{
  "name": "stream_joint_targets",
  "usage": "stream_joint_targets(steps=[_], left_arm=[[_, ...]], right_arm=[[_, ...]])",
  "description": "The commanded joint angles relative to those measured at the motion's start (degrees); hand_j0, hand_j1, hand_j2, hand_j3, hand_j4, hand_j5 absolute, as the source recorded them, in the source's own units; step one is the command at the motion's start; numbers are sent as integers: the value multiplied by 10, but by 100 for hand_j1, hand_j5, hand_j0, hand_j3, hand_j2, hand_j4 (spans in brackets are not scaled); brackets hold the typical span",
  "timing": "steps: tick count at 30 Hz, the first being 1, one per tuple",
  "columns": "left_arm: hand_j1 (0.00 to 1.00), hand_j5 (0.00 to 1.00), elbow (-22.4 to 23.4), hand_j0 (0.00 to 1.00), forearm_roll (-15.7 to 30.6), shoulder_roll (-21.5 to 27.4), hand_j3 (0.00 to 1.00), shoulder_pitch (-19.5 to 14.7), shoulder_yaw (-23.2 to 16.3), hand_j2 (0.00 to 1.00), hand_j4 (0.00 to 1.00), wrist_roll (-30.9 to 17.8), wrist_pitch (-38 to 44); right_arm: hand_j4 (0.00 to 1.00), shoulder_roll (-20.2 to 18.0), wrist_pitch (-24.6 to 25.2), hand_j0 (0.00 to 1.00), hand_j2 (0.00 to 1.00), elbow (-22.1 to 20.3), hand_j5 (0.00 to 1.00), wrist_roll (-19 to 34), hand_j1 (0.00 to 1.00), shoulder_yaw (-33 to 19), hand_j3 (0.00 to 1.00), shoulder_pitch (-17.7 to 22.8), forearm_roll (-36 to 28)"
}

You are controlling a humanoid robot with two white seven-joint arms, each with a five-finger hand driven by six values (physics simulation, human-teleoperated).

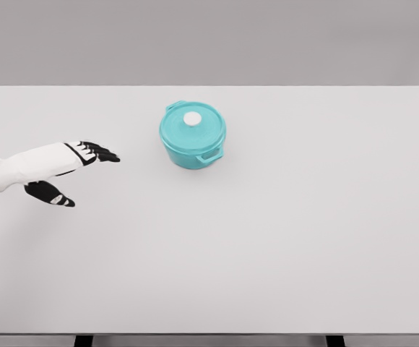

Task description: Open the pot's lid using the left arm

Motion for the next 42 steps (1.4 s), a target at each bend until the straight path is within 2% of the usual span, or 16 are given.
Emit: stream_joint_targets(steps=[1, 7, 10, 11, 13, 15, 16, 17, 18, 19, 22, 26, 28, 33, 40, 42], left_arm=[[100, 100, -3, 100, 4, 0, 100, 0, 0, 100, 100, 0, 2], [100, 100, -3, 100, 1, -5, 100, -7, 1, 100, 100, 0, 2], [100, 100, -37, 100, -5, -5, 100, -14, 1, 100, 100, 0, 2], [100, 100, -37, 100, -14, -5, 100, -33, -5, 100, 100, 0, 2], [100, 100, -30, 100, -8, 0, 100, -125, -101, 100, 100, 0, 2], [100, 100, 18, 100, -12, 6, 100, -292, -266, 100, 100, 0, 2], [100, 100, 51, 100, -11, 0, 100, -339, -326, 100, 100, 0, 2], [100, 100, 59, 100, -14, -33, 100, -385, -373, 100, 100, 0, 2], [100, 100, 71, 100, -21, -74, 100, -418, -389, 100, 100, 0, 2], [100, 100, 86, 100, -55, -100, 100, -448, -404, 100, 100, 0, 2], [100, 100, 87, 100, -65, -106, 100, -469, -414, 100, 100, 0, 2], [100, 100, 92, 100, -64, -154, 100, -503, -434, 100, 100, 0, 2], [100, 100, 100, 100, -62, -160, 100, -504, -435, 100, 100, 0, 2], [100, 100, 155, 100, -62, -172, 100, -507, -436, 100, 100, 0, 2], [91, 91, 156, 91, -62, -180, 91, -507, -436, 91, 91, 0, 17], [86, 86, 160, 86, -62, -180, 86, -507, -436, 86, 86, 0, 25]], right_arm=[[100, 0, -1, 100, 100, 0, 100, 0, 100, 0, 100, 0, 0], [100, 0, -2, 100, 100, -3, 100, -1, 100, 1, 100, 4, 0], [100, 0, -2, 100, 100, -3, 100, -1, 100, 1, 100, 4, 0], [100, 0, -2, 100, 100, -3, 100, -1, 100, 1, 100, 4, 0], [100, 0, -2, 100, 100, -3, 100, -1, 100, 1, 100, 4, 0], [100, 0, -2, 100, 100, -3, 100, -1, 100, 1, 100, 4, 0], [100, 0, -2, 100, 100, -3, 100, -1, 100, 1, 100, 4, 0], [100, 0, -2, 100, 100, -3, 100, -1, 100, 1, 100, 4, 0], [100, 0, -2, 100, 100, -3, 100, -1, 100, 1, 100, 4, 0], [100, 0, -2, 100, 100, -3, 100, -1, 100, 1, 100, 4, 0], [100, 0, -2, 100, 100, -3, 100, -1, 100, 1, 100, 4, 0], [100, 0, -2, 100, 100, -3, 100, -1, 100, 1, 100, 4, 0], [100, 0, -2, 100, 100, -3, 100, -1, 100, 1, 100, 4, 0], [100, 0, -2, 100, 100, -3, 100, -1, 100, 1, 100, 4, 0], [100, 0, -2, 100, 100, -3, 100, -1, 100, 1, 100, 4, 0], [100, 0, -2, 100, 100, -3, 100, -1, 100, 1, 100, 4, 0]])
